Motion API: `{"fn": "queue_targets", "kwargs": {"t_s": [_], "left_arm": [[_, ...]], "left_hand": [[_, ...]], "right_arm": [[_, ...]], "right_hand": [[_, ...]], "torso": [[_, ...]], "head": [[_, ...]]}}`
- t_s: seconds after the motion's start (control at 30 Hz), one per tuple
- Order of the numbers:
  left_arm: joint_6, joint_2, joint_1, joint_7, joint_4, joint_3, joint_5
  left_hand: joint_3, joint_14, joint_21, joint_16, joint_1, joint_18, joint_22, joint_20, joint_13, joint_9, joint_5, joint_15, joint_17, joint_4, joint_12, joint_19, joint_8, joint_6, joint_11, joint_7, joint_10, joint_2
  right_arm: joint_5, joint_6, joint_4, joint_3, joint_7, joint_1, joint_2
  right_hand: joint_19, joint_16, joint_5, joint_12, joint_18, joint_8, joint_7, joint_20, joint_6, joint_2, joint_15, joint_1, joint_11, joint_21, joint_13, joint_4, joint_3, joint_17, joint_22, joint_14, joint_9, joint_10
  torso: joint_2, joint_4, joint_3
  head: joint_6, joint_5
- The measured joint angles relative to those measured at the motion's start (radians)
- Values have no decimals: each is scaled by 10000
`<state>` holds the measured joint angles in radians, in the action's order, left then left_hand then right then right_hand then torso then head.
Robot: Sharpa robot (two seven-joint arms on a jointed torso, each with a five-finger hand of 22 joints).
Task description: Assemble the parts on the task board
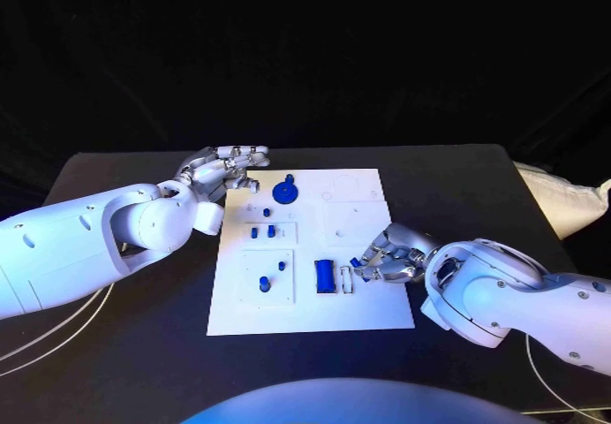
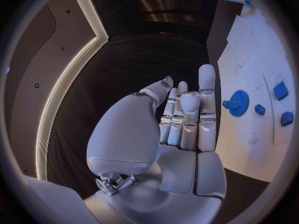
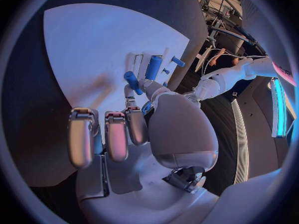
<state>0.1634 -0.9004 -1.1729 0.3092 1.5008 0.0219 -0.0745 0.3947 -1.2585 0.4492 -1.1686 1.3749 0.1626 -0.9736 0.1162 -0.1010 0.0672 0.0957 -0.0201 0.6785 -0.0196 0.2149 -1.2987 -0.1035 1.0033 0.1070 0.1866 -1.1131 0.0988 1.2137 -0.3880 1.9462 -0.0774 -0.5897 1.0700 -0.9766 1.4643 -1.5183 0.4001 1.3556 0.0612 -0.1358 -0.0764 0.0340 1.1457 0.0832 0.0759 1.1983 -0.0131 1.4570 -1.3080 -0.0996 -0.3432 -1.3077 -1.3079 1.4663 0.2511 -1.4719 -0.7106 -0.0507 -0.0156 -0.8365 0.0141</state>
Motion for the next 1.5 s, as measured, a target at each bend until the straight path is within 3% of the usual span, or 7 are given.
{"fn": "queue_targets", "kwargs": {"t_s": [0.2,1.13,1.5], "left_arm": [[0,-2,0,-6,18,0,8],[-2,12,0,-135,19,0,241],[-6,29,0,-207,194,2,321]], "left_hand": [[0,0,0,0,0,0,0,0,0,0,0,0,0,0,0,0,0,0,0,0,0,0],[42,27,0,0,0,1,0,0,0,0,0,27,-23,-42,53,0,0,0,0,0,0,0],[42,23,0,0,0,0,0,0,0,0,0,23,-22,-42,53,0,0,0,0,0,0,0]], "right_arm": [[-341,178,-186,0,-22,-10,254],[-494,750,-546,-4,-184,-70,600],[-460,852,-668,-5,-225,-77,713]], "right_hand": [[0,0,184,0,0,-1,110,1,111,-13,-1,-298,-1,1,1,-154,155,1,1,0,48,-1],[36,1,199,105,0,-74,156,-34,263,-26,-4,-417,-30,-7,4,-218,329,3,4,0,133,31],[0,1,-519,27,-1,-191,169,-70,277,-63,-4,-935,-31,-7,6,-513,739,0,5,0,298,32]], "torso": [[0,-9,3],[6,-14,16],[6,-15,7]], "head": [[-30,23],[-58,72],[-59,69]]}}
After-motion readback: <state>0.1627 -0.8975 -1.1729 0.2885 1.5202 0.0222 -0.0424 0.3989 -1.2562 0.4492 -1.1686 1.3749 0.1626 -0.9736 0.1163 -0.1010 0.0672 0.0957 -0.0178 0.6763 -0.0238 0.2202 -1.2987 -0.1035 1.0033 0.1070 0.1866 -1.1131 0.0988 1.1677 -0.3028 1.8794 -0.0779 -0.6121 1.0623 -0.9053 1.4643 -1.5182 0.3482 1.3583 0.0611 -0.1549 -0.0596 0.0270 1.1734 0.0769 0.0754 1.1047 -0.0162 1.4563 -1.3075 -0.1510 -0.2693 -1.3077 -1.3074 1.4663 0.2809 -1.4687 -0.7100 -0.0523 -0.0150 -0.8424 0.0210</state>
